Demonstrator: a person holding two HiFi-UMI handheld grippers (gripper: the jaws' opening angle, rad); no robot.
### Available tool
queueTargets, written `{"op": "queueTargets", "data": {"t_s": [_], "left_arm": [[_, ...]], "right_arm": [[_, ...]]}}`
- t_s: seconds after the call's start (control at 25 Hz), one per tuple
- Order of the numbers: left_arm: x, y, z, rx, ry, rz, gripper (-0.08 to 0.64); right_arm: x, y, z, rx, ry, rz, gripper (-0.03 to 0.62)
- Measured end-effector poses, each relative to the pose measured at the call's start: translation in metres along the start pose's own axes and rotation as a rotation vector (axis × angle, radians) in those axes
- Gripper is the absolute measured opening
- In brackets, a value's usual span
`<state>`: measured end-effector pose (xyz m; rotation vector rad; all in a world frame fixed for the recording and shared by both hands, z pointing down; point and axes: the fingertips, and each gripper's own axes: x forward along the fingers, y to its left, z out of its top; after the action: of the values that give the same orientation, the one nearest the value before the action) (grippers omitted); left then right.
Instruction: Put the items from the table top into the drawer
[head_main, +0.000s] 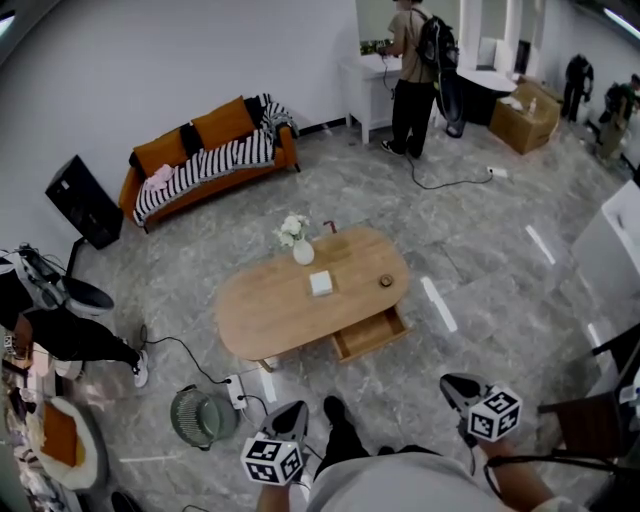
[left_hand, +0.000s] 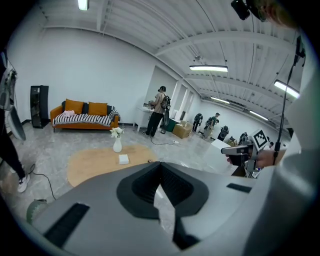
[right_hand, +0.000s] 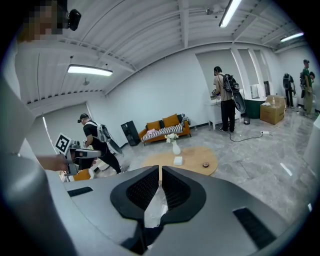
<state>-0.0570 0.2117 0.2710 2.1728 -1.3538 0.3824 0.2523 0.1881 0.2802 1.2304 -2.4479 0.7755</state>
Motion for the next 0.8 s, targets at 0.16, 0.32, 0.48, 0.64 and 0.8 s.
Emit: {"op": "queueTargets", "data": {"t_s": [0.16,0.32,0.48,0.64,0.8], "left_arm": [[0.014,0.025,0.017,0.007,0.014,-0.025,0.002],[0.029,0.052,0.039,0.01,0.018,-0.047,0.002],[0.046,0.076,0.059,0.038,0.031,-0.074,0.002],[0.065,0.097,0.07,0.076,0.062,-0.104,0.002],[0.079,0.112,0.077,0.099,0.085,-0.14,0.002]], "right_arm": [[0.026,0.007,0.017,0.002,0.001,-0.014,0.043],[0.051,0.012,0.037,0.011,-0.008,-0.035,0.043],[0.078,0.014,0.054,0.02,-0.012,-0.061,0.043],[0.106,0.017,0.069,0.038,-0.018,-0.083,0.043],[0.129,0.02,0.075,0.057,-0.017,-0.101,0.043]]}}
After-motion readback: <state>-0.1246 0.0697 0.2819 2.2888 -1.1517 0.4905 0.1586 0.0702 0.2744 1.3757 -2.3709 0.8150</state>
